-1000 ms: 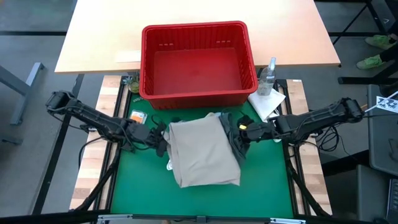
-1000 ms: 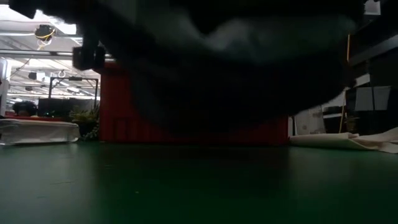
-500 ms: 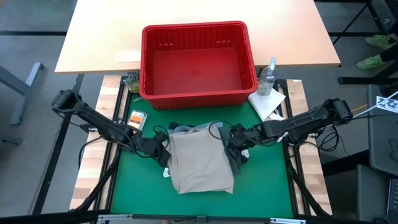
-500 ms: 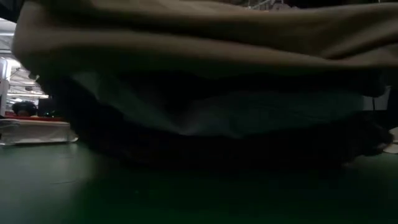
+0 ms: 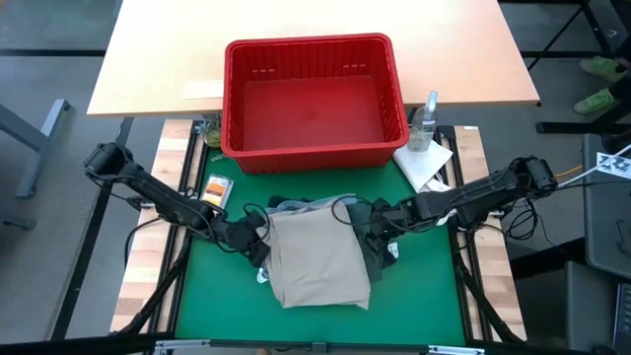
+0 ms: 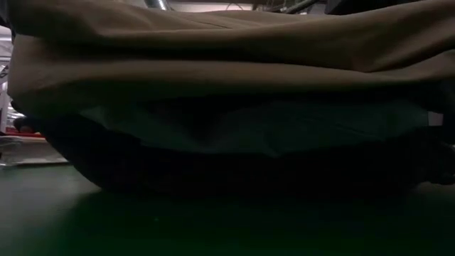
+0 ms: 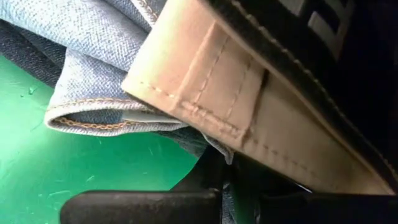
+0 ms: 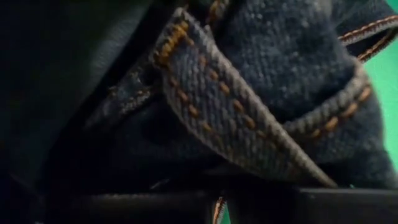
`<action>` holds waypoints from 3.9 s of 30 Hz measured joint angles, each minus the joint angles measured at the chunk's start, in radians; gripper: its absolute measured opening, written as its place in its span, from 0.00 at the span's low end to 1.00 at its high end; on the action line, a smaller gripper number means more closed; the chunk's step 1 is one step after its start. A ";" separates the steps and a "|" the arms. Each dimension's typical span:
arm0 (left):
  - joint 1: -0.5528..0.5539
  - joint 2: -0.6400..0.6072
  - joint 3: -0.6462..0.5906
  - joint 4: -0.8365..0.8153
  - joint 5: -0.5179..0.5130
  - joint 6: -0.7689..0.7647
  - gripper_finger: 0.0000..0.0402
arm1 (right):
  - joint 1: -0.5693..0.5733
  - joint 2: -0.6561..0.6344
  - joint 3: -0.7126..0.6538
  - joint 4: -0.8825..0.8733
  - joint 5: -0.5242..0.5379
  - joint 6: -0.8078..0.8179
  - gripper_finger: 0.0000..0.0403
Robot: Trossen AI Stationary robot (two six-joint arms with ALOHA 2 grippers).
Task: Fold laundry
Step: Put the stack of colored folded clothes into the red laundry bin
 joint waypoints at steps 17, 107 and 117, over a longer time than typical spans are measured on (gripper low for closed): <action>0.000 0.000 -0.003 -0.003 0.000 0.000 0.01 | 0.001 0.000 -0.003 -0.123 -0.116 -0.030 0.41; 0.013 -0.160 -0.005 0.034 0.181 -0.145 0.01 | 0.159 0.131 -0.048 0.612 -0.354 0.060 0.01; 0.014 -0.216 -0.005 0.034 0.182 -0.179 0.01 | 0.127 0.028 -0.048 0.616 -0.260 0.053 0.01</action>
